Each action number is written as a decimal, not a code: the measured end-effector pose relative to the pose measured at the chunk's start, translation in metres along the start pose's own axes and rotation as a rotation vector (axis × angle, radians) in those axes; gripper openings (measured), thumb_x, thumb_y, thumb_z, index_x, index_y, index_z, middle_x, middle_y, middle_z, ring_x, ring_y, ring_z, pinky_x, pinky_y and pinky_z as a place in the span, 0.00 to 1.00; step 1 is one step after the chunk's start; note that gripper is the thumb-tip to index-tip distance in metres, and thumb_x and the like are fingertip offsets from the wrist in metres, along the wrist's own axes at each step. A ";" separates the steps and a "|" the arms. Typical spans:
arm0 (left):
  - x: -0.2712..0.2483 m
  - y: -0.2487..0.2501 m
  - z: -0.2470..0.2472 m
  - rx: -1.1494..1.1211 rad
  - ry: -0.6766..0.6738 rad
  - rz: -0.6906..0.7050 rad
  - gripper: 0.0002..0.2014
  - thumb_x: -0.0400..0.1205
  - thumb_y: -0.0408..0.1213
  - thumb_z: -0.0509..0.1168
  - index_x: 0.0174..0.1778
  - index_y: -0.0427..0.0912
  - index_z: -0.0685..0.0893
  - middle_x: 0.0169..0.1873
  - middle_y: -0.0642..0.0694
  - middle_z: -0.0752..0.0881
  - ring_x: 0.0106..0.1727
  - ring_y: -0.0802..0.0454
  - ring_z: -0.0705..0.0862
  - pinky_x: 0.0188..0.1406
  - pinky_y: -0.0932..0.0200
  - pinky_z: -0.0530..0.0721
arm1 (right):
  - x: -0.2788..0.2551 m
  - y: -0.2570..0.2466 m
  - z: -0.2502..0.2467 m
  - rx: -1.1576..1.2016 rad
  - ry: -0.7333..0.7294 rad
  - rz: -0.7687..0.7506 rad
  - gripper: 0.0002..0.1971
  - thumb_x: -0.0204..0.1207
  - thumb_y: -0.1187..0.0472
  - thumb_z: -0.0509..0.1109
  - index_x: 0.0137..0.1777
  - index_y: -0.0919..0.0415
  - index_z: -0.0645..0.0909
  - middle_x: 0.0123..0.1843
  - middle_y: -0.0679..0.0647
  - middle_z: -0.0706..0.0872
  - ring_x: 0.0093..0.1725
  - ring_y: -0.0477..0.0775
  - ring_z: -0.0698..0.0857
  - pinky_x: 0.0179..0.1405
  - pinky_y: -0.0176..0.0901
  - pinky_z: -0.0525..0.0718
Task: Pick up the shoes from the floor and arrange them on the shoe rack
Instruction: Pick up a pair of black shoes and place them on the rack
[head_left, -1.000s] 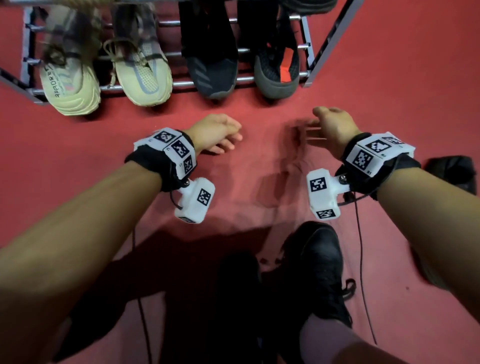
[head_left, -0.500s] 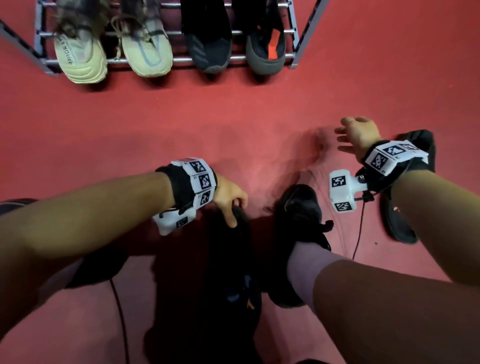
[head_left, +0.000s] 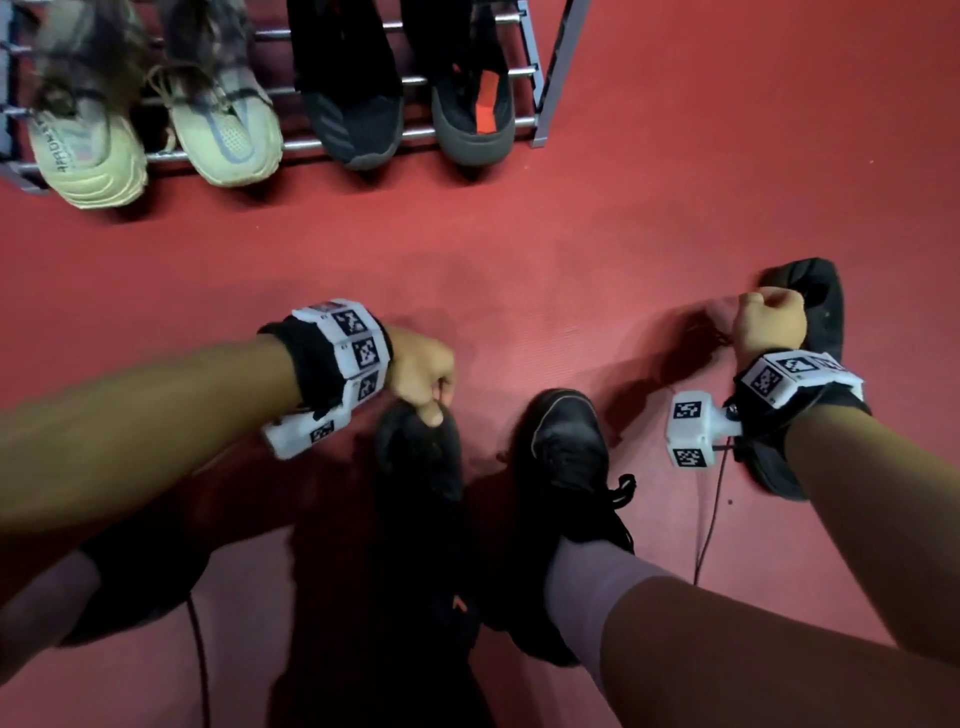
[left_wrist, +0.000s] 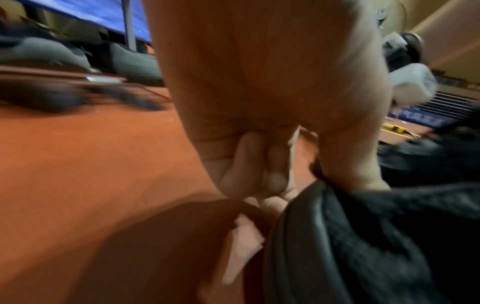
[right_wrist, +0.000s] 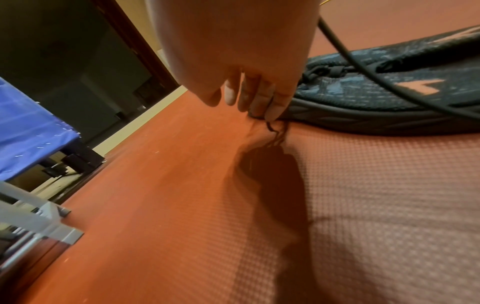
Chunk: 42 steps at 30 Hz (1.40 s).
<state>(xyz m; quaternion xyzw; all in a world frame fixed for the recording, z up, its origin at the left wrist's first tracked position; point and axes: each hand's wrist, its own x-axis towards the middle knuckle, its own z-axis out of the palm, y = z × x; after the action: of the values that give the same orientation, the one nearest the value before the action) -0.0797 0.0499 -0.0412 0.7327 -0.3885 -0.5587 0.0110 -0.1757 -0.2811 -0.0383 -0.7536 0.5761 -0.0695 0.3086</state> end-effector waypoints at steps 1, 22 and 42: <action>0.001 0.000 -0.015 -0.001 0.067 -0.006 0.13 0.76 0.36 0.72 0.55 0.38 0.84 0.42 0.50 0.82 0.46 0.53 0.79 0.44 0.65 0.74 | 0.002 0.004 -0.001 -0.001 0.033 0.001 0.18 0.79 0.60 0.58 0.66 0.63 0.78 0.68 0.64 0.81 0.68 0.64 0.78 0.66 0.47 0.72; 0.025 -0.002 -0.017 -0.801 1.005 -0.439 0.52 0.70 0.54 0.75 0.81 0.38 0.51 0.78 0.36 0.60 0.80 0.38 0.55 0.79 0.51 0.51 | 0.005 0.081 -0.032 -0.199 0.035 0.314 0.50 0.64 0.35 0.72 0.83 0.47 0.52 0.80 0.63 0.63 0.78 0.71 0.63 0.78 0.64 0.58; 0.023 -0.003 -0.020 -0.812 0.946 -0.421 0.50 0.74 0.50 0.72 0.82 0.40 0.47 0.77 0.37 0.58 0.80 0.38 0.55 0.80 0.50 0.53 | -0.049 -0.024 0.054 -0.102 -0.448 -0.140 0.28 0.78 0.46 0.64 0.76 0.55 0.69 0.72 0.62 0.76 0.72 0.63 0.74 0.76 0.53 0.69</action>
<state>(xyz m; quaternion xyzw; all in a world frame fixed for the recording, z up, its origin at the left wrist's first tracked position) -0.0600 0.0302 -0.0535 0.8972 0.0517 -0.2689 0.3464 -0.1468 -0.2124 -0.0559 -0.8030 0.4423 0.1072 0.3848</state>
